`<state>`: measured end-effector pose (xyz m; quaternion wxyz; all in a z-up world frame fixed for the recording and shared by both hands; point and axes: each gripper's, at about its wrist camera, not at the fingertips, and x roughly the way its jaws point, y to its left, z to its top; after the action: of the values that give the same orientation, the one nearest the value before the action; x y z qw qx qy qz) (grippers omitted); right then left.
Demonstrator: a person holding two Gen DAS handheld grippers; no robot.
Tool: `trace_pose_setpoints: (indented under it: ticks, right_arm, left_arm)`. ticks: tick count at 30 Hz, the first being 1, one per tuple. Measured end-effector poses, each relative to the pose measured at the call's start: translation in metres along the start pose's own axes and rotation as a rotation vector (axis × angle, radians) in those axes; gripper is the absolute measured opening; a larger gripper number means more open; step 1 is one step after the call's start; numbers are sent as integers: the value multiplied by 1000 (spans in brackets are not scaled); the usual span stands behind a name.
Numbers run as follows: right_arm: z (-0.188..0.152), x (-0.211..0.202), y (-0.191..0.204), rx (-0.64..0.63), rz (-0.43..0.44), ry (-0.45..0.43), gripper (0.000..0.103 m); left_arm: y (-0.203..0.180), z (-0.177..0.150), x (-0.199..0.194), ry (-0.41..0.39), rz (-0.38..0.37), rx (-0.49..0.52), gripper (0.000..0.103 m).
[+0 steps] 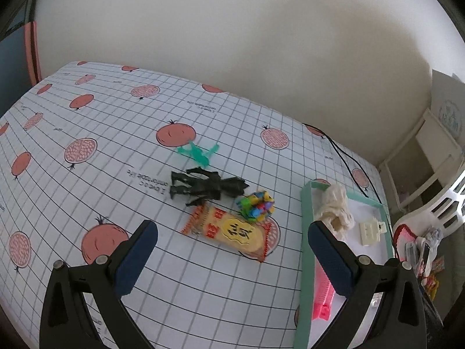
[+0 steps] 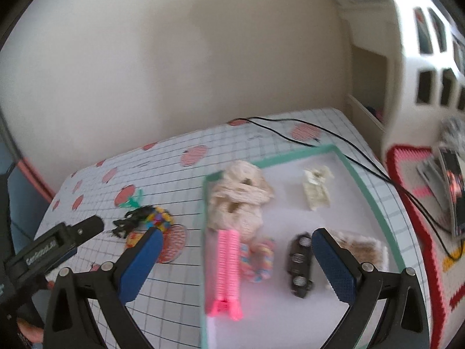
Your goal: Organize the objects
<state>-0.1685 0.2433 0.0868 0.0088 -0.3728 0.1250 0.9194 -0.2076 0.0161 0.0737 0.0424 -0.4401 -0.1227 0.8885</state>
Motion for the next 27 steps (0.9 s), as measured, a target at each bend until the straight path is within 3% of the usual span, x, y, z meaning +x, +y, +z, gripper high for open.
trace_pose_setpoints:
  ticks: [5,13,21,27]
  right_arm:
    - [-4,8,40,-98,42,2,103]
    - [-14,43,76,-140,85,59,103]
    - [-18,71,86,-169,89,91,103]
    - [-12,92,78,-107,111,120,103]
  left_arm:
    - [9,10,-5,-26,7,26,103]
    - [28,23,-1,-32,27,81,103]
    - [39,32,24,-7,66,134,103]
    - [44,31,57,52,34,106,103]
